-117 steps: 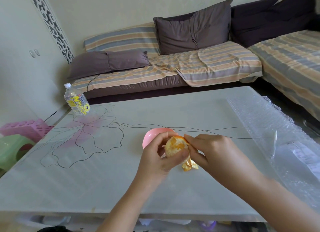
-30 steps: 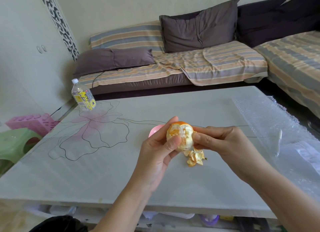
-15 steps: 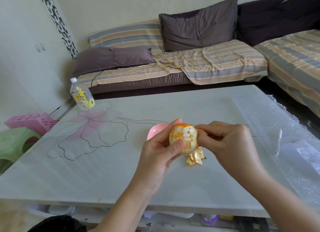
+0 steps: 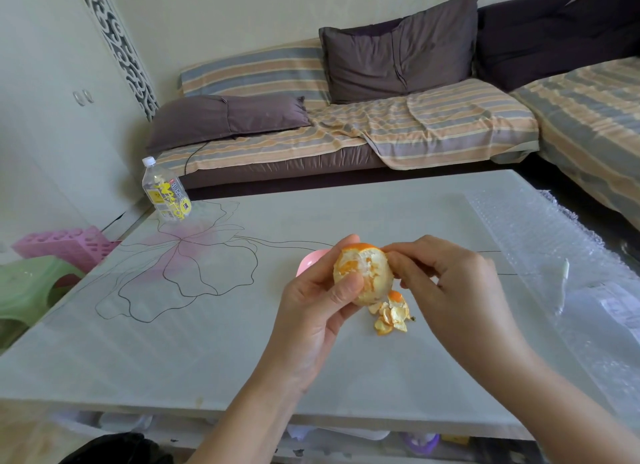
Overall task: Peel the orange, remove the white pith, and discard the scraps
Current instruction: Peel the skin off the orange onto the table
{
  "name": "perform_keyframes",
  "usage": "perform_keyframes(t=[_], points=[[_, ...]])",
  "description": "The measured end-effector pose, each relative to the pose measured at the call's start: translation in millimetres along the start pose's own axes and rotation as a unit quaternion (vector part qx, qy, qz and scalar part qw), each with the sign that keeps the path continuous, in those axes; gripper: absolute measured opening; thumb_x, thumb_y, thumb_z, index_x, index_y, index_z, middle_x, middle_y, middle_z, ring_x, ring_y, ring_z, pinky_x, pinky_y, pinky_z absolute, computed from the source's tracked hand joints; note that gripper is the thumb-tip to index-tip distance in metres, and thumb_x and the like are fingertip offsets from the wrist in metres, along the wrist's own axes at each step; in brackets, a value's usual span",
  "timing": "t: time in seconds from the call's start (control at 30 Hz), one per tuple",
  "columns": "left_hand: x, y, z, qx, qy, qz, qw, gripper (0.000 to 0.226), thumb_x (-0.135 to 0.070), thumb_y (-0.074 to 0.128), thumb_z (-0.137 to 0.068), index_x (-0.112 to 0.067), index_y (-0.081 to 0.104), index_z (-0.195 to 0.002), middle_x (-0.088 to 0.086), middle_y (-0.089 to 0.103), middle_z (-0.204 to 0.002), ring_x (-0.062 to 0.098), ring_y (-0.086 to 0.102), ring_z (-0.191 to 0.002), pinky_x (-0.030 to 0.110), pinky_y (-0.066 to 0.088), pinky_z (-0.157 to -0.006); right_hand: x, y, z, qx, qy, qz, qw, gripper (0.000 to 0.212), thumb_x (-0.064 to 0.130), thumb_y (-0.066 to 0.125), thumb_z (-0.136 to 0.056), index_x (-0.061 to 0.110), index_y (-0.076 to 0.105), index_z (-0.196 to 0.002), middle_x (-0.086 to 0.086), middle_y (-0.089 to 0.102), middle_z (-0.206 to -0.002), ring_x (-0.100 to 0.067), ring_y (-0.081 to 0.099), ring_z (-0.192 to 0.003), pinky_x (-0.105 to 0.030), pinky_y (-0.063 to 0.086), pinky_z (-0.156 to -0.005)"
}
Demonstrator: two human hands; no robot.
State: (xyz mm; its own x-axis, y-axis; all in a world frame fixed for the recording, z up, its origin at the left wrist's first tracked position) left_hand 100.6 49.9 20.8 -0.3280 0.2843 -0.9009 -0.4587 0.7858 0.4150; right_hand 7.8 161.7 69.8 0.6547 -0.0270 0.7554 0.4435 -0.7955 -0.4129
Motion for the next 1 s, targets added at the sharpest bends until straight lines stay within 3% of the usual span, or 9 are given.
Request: perform_keyframes(t=[0.07,0.2,0.33,0.43,0.53,0.7,0.8,0.9,1.0], points=[[1.8,0.1,0.0,-0.007,-0.004,0.010,1.000,0.071,-0.036,0.092,-0.051,-0.014,0.070,-0.114,0.019,0.062,-0.116,0.025,0.066,-0.099,0.033,0.055,-0.082,3.8,0.8,-0.8,-0.033,-0.053,0.075,0.995,0.020,0.016,0.057,-0.089,0.020,0.072,-0.078,0.005,0.058,-0.065,-0.014,0.053,-0.064,-0.023,0.041,-0.056],[3.3,0.5,-1.6,-0.020,-0.006,0.037,0.999,0.071,-0.034,0.092,-0.050,-0.011,0.070,-0.113,0.015,0.066,-0.110,0.023,0.067,-0.095,0.031,0.056,-0.078,1.6,5.2,-6.3,-0.037,-0.066,0.120,0.990,0.021,0.015,0.053,-0.089,0.015,0.068,-0.074,0.003,0.054,-0.065,-0.016,0.046,-0.065,-0.024,0.037,-0.055],[5.2,1.1,-3.8,-0.023,-0.011,0.058,0.998,0.066,-0.034,0.090,-0.054,-0.009,0.069,-0.112,0.017,0.064,-0.111,0.029,0.064,-0.101,0.037,0.056,-0.085,-7.0,11.7,-11.9,0.015,0.019,0.050,0.998,0.020,0.011,0.054,-0.092,0.016,0.065,-0.076,0.008,0.059,-0.068,-0.005,0.052,-0.069,-0.012,0.039,-0.056],[10.2,0.7,-4.4,-0.036,-0.033,0.091,0.995,0.047,-0.026,0.075,-0.075,0.000,0.062,-0.113,0.022,0.065,-0.110,0.034,0.064,-0.105,0.042,0.053,-0.092,-20.5,16.1,-13.2,0.046,0.109,-0.040,0.992,0.020,0.017,0.053,-0.092,0.018,0.066,-0.076,0.007,0.063,-0.064,-0.009,0.056,-0.057,-0.013,0.042,-0.047],[19.0,2.8,-5.7,-0.039,-0.081,0.099,0.991,0.036,-0.024,0.057,-0.084,0.001,0.063,-0.110,0.023,0.066,-0.108,0.033,0.065,-0.102,0.038,0.054,-0.090,-27.2,16.6,-15.4,0.034,0.122,0.003,0.992,0.020,0.015,0.052,-0.091,0.015,0.066,-0.077,0.010,0.061,-0.065,-0.005,0.055,-0.064,-0.008,0.040,-0.052],[20.4,-0.3,-7.8,-0.059,-0.049,-0.014,0.997,0.056,-0.027,0.078,-0.070,-0.002,0.059,-0.117,0.013,0.069,-0.105,0.021,0.068,-0.097,0.030,0.056,-0.082,-23.1,22.1,-15.4,0.037,0.096,0.038,0.994,0.020,0.011,0.051,-0.090,0.014,0.064,-0.075,0.010,0.059,-0.066,-0.002,0.052,-0.063,-0.009,0.038,-0.053],[21.4,-5.5,-7.9,-0.077,-0.052,-0.007,0.996,0.051,-0.023,0.071,-0.074,-0.001,0.059,-0.117,0.015,0.068,-0.106,0.023,0.068,-0.097,0.028,0.056,-0.077,-29.4,26.2,-16.6,0.048,0.121,0.000,0.992,0.021,0.013,0.052,-0.091,0.015,0.065,-0.075,0.011,0.061,-0.063,-0.006,0.058,-0.064,-0.013,0.041,-0.052],[23.0,-8.9,-6.8,-0.082,-0.066,0.009,0.994,0.042,-0.024,0.063,-0.077,0.001,0.064,-0.110,0.020,0.069,-0.106,0.027,0.067,-0.098,0.028,0.057,-0.075,-39.7,31.6,-15.8,0.062,0.177,-0.059,0.981,0.027,0.017,0.052,-0.092,0.022,0.063,-0.068,0.013,0.055,-0.051,0.000,0.049,-0.048,-0.012,0.038,-0.041],[21.9,-12.8,-4.2,-0.087,-0.053,-0.017,0.995,0.042,-0.025,0.064,-0.077,0.000,0.065,-0.111,0.019,0.069,-0.106,0.022,0.069,-0.094,0.027,0.056,-0.076,-37.8,37.0,-14.1,0.056,0.172,-0.048,0.982,0.026,0.018,0.050,-0.093,0.021,0.063,-0.071,0.010,0.054,-0.054,0.001,0.047,-0.048,-0.008,0.034,-0.040]])
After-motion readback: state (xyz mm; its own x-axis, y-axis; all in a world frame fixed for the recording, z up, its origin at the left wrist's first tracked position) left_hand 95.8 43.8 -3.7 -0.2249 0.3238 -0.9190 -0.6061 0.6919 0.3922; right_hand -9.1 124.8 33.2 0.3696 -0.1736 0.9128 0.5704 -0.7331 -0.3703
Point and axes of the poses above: each hand's wrist, its own z-axis away from the middle knuckle, its own y-axis out of the palm, x = y × z, the point moved 7 cm from there along -z, towards the middle knuckle
